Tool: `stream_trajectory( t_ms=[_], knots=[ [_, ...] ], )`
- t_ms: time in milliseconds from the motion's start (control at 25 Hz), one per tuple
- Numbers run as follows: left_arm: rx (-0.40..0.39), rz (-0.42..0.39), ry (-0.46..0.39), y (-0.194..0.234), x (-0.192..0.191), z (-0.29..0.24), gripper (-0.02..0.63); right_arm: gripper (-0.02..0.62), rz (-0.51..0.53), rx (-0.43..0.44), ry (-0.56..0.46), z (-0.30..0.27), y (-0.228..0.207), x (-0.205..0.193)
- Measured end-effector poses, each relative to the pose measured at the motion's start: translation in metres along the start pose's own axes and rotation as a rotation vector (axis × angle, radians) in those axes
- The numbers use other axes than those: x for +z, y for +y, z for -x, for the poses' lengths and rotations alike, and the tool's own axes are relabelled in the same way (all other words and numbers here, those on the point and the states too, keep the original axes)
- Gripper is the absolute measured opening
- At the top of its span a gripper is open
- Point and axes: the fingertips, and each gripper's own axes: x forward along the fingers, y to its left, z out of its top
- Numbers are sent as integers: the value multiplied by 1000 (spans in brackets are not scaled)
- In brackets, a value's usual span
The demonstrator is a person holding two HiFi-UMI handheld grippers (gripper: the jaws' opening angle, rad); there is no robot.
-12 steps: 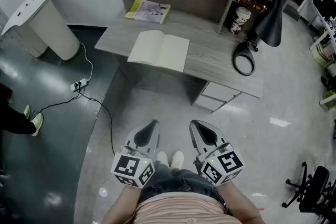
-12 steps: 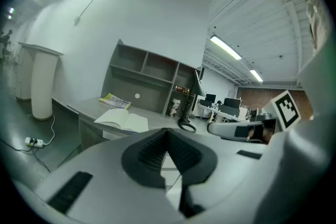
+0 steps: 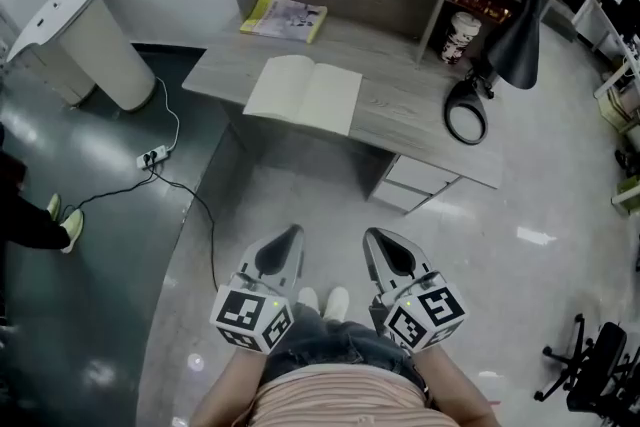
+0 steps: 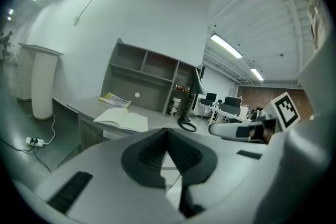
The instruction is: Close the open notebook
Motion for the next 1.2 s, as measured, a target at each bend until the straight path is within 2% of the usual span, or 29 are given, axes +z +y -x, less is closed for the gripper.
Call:
stream_trajectory(
  t_ms=[160, 720, 1200],
  knots=[
    [23, 1, -4, 3, 1, 1, 12, 9, -26, 24, 22, 0, -3, -7],
    [79, -10, -33, 7, 12, -6, 12, 9, 17, 63, 52, -5, -10, -1],
    [108, -10, -39, 29, 24, -23, 11, 9, -2, 55, 69, -31, -23, 6]
  ],
)
